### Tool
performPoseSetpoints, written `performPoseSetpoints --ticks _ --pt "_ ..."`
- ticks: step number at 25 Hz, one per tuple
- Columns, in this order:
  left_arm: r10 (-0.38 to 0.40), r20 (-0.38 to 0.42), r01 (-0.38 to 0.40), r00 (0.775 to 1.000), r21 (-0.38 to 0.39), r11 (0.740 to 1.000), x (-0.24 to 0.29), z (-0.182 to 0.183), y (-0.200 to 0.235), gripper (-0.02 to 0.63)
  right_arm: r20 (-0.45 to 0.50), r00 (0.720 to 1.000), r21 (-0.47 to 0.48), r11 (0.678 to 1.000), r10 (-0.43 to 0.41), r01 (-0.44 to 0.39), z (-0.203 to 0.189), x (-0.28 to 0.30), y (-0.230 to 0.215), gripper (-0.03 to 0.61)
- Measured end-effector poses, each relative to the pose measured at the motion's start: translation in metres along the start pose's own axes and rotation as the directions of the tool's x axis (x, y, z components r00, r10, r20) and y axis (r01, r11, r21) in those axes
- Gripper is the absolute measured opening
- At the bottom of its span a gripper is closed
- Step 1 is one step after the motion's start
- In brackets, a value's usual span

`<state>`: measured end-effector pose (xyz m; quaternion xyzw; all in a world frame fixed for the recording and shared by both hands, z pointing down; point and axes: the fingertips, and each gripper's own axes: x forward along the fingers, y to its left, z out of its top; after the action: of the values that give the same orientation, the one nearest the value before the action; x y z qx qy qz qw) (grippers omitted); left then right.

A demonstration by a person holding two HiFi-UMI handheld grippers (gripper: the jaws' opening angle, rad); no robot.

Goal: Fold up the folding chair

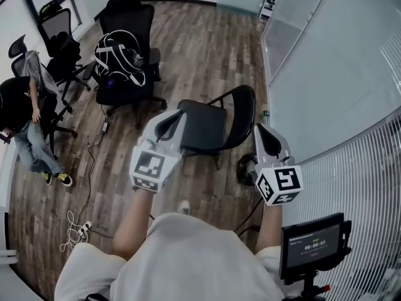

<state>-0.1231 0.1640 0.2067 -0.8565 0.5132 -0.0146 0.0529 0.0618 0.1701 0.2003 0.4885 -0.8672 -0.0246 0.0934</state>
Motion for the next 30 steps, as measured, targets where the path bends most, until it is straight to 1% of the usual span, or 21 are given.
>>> performPoseSetpoints --ticks 2,4,6,10,13,18,22,28,30 --pt "-0.007 -0.004 0.007 1.0 0.004 1.0 0.006 -0.003 0.006 -0.003 -0.023 0.999 -0.008 1.0 -0.025 0.024 -0.005 0.01 -0.005 0.002" --pt "-0.009 -0.009 0.009 1.0 -0.001 1.0 0.012 -0.008 0.012 -0.003 -0.032 0.999 0.007 0.999 -0.04 0.04 -0.007 0.018 -0.01 0.002" --pt "-0.006 -0.018 0.006 1.0 -0.013 1.0 0.023 -0.015 0.023 -0.003 -0.035 0.998 0.018 0.999 -0.047 0.047 -0.006 0.029 -0.017 0.002" --pt "-0.011 -0.031 0.01 0.999 -0.031 0.999 0.046 -0.026 0.037 -0.003 -0.053 0.997 0.009 0.998 -0.059 0.059 -0.009 0.051 -0.031 0.002" --pt "-0.015 -0.038 0.014 0.999 -0.036 0.999 0.049 -0.03 0.036 -0.003 -0.08 0.994 0.007 0.997 -0.07 0.07 -0.016 0.051 -0.035 0.002" --pt "-0.019 -0.046 0.017 0.999 -0.044 0.999 0.05 -0.036 0.035 -0.003 -0.092 0.992 0.006 0.996 -0.087 0.088 -0.019 0.049 -0.039 0.002" --pt "-0.028 -0.051 0.026 0.998 -0.044 0.999 0.052 -0.038 0.032 -0.003 -0.115 0.99 0.037 0.996 -0.081 0.085 -0.024 0.049 -0.04 0.002" --pt "-0.02 -0.059 0.019 0.998 -0.024 1.0 0.051 -0.039 0.036 -0.003 -0.1 0.991 0.049 0.995 -0.085 0.09 -0.023 0.051 -0.042 0.003" --pt "-0.021 -0.065 0.02 0.998 -0.02 1.0 0.06 -0.036 0.034 -0.003 -0.097 0.991 0.07 0.993 -0.087 0.094 -0.022 0.055 -0.055 0.003"
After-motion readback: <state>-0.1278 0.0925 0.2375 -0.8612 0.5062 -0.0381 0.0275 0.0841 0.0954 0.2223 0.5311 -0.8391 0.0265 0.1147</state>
